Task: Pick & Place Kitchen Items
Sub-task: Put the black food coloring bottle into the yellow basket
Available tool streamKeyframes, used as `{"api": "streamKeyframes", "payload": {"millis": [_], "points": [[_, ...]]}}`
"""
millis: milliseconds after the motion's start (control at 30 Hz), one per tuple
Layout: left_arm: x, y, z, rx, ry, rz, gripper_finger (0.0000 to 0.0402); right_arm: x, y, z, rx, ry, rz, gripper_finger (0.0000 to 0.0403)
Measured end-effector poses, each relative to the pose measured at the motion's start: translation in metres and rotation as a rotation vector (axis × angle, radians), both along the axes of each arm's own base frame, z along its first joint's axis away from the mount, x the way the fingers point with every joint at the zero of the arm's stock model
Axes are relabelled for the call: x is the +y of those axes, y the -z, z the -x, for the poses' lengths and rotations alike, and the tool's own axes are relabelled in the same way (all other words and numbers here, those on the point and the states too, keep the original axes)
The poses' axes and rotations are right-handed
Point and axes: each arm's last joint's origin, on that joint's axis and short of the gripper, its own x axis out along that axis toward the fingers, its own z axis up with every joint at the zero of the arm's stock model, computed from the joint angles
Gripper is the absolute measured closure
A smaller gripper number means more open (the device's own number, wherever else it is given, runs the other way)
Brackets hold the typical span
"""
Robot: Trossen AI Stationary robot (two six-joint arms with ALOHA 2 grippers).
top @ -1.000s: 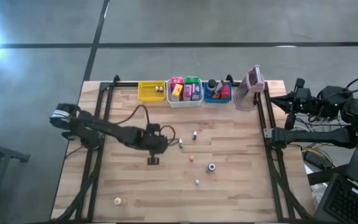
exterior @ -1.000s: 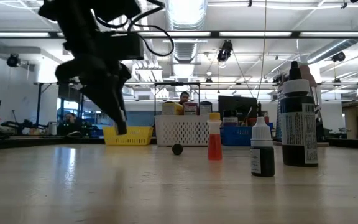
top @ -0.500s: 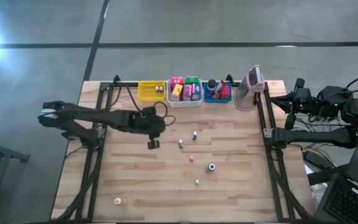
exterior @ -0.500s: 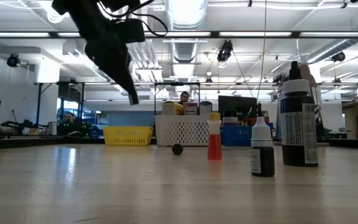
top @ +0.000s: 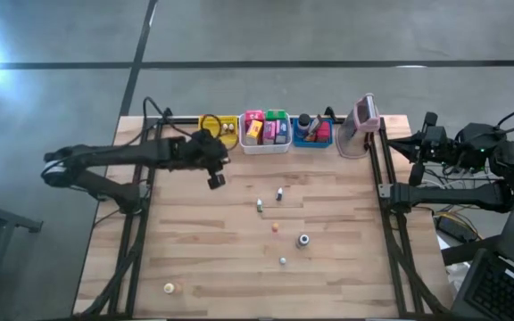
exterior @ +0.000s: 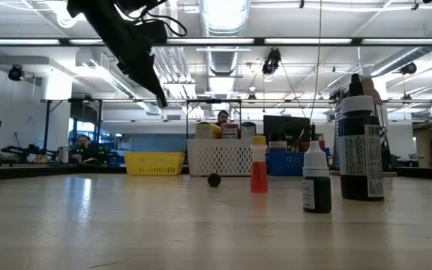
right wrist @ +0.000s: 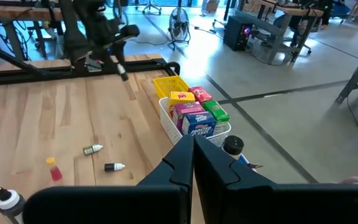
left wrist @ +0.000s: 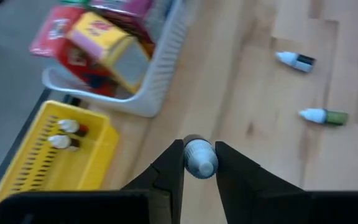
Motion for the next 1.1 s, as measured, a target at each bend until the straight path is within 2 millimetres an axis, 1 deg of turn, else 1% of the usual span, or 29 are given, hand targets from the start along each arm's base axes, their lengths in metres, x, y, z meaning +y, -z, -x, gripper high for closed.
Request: {"api": "streamKeyframes", "payload": {"millis": [367, 533, 667, 800, 867, 1000, 1100], "points": [[0.031, -0.003, 0.013, 0.023, -0.085, -0.046, 0.0321, 0.0, 0.0, 0.0, -0.001, 0.001, -0.003, 0.0394], [0.051, -0.002, 0.022, 0.045, -0.122, -0.056, 0.0321, 0.0, 0.0, 0.0, -0.001, 0.001, -0.003, 0.0394], [0.07, -0.002, 0.032, 0.045, -0.183, -0.056, 0.0321, 0.0, 0.0, 0.0, 0.0, 0.0, 0.0, 0.0394], [0.094, -0.006, 0.039, -0.039, -0.203, -0.052, 0.0321, 0.0, 0.0, 0.0, -0.002, 0.001, -0.004, 0.0394], [0.107, -0.004, 0.044, -0.065, -0.234, -0.038, 0.0321, 0.0, 0.0, 0.0, -0.001, 0.0, -0.002, 0.0394], [0.133, 0.006, 0.05, -0.073, -0.322, 0.042, 0.0321, 0.0, 0.0, 0.0, -0.002, 0.001, -0.003, 0.0394], [0.15, 0.015, 0.045, -0.053, -0.325, 0.09, 0.0321, 0.0, 0.0, 0.0, -0.001, 0.0, 0.0, 0.0394]]}}
